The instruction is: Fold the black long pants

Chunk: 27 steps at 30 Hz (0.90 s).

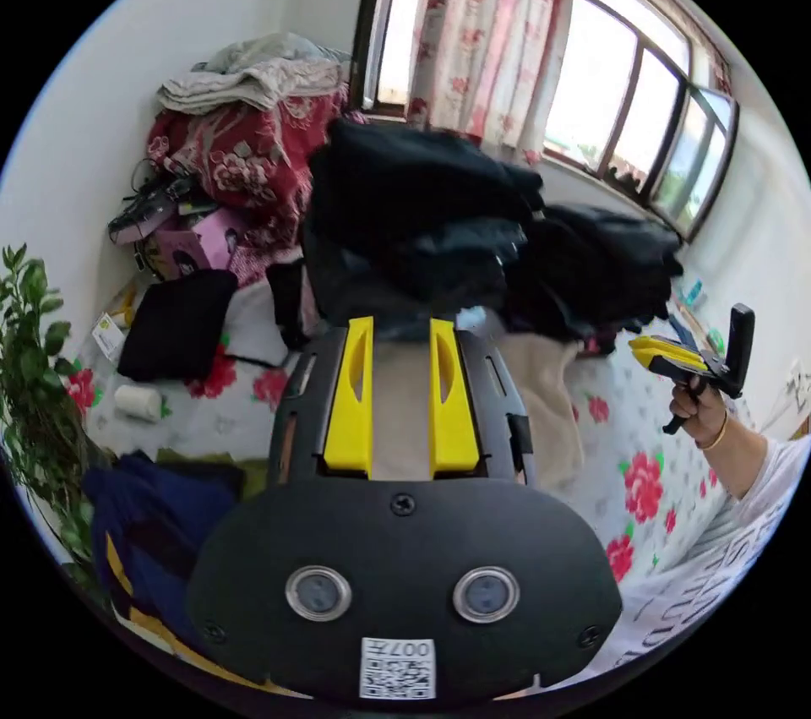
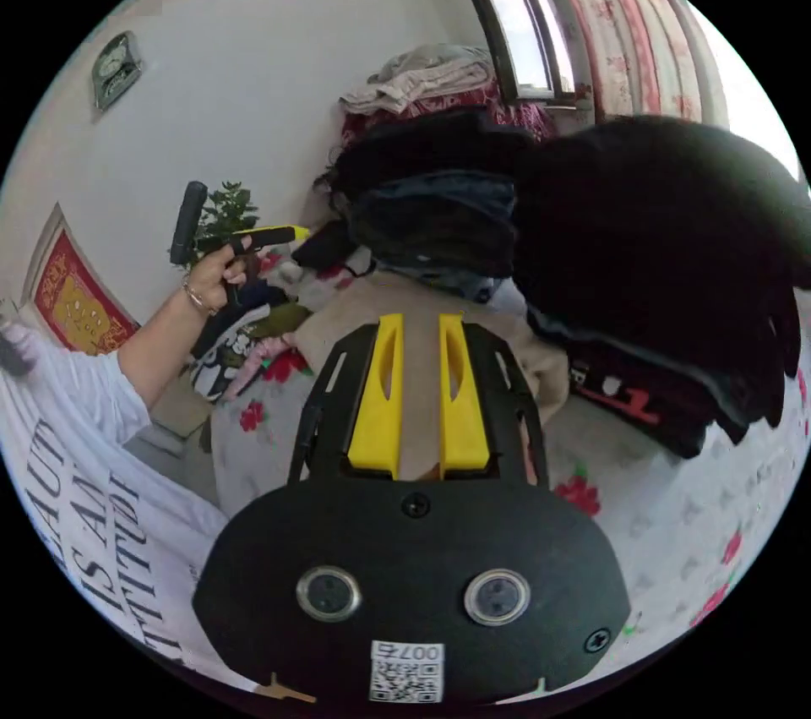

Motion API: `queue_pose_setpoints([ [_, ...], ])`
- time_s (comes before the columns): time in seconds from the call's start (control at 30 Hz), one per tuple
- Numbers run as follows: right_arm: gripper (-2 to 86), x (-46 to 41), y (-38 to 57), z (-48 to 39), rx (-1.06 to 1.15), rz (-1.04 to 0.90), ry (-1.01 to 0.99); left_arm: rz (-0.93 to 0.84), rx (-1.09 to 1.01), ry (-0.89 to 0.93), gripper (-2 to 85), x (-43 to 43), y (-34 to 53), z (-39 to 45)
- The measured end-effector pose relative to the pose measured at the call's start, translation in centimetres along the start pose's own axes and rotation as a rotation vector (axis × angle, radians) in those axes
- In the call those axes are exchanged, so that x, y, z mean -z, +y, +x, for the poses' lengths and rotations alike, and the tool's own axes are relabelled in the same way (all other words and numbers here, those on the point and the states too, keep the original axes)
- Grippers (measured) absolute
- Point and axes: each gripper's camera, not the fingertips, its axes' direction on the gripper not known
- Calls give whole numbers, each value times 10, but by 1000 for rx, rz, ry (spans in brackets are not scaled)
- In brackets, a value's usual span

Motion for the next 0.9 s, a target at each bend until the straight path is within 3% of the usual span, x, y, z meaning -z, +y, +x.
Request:
queue_pose_setpoints([
  [0.17,73,29,179,24,-353,-255,148,-288,-101,120,82,-51,118,97],
  [0.33,76,124,305,44,-682,-234,333,-576,-182,266,51,-80,211,198],
  [0.47,75,206,382,70,-912,-129,499,-622,-233,347,49,-79,219,247],
  [0.6,77,291,454,106,-1122,-2,720,-614,-389,309,36,-78,203,302],
  [0.9,94,440,547,224,-1276,6,1077,-670,-435,301,5,-97,190,385],
])
